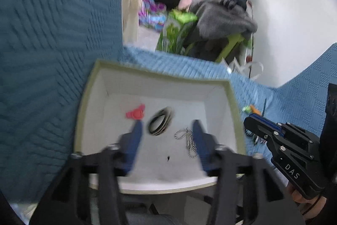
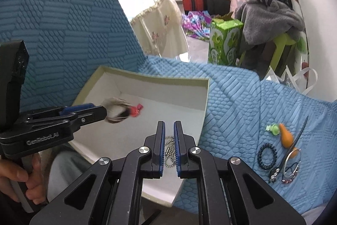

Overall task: Organize jewelry
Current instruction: 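Open left tool dropping bangle in box while right tool releases bead chain, then move left tool toward black earrings while right tool approaches red-beaded bracelet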

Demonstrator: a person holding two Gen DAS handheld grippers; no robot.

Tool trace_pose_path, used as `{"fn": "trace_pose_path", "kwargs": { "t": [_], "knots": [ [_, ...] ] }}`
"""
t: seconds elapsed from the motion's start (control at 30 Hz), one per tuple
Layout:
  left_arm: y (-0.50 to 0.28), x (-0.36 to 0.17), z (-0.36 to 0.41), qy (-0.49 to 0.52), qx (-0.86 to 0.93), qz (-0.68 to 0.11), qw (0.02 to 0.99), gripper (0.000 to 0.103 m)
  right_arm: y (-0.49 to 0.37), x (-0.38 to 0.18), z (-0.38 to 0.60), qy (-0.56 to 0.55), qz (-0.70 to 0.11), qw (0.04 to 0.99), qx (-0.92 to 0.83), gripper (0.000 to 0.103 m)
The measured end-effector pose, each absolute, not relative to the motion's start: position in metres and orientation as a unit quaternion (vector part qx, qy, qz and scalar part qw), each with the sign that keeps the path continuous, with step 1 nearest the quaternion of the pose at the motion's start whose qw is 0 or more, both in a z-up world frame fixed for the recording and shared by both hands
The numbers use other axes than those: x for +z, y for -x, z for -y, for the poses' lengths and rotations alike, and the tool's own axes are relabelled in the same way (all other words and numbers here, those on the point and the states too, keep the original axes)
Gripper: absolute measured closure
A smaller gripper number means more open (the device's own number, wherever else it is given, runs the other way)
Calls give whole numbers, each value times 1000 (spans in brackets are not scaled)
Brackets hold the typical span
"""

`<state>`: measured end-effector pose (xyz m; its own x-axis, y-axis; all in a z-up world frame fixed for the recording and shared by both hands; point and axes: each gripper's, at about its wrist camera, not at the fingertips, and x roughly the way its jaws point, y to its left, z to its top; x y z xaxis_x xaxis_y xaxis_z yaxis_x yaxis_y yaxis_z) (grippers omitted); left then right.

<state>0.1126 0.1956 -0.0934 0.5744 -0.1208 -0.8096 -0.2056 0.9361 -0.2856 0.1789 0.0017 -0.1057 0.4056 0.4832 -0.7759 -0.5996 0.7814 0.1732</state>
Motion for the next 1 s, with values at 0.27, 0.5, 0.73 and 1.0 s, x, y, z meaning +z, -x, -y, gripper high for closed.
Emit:
{"fn": "trace_pose_path", "kwargs": {
  "t": [0.27,0.5,0.73,1.0],
  "knots": [
    [-94,-27,-186,167,39,-406,897,48,-170,-44,23,47,-390,855,338,93],
    [-82,24,-169,153,53,-357,920,48,-157,7,45,43,-341,871,351,92],
    [-72,47,-139,131,53,-327,934,48,-143,41,73,40,-304,881,361,92],
    [-62,56,-98,117,27,-308,944,48,-125,53,123,34,-282,898,337,92]
  ]
}}
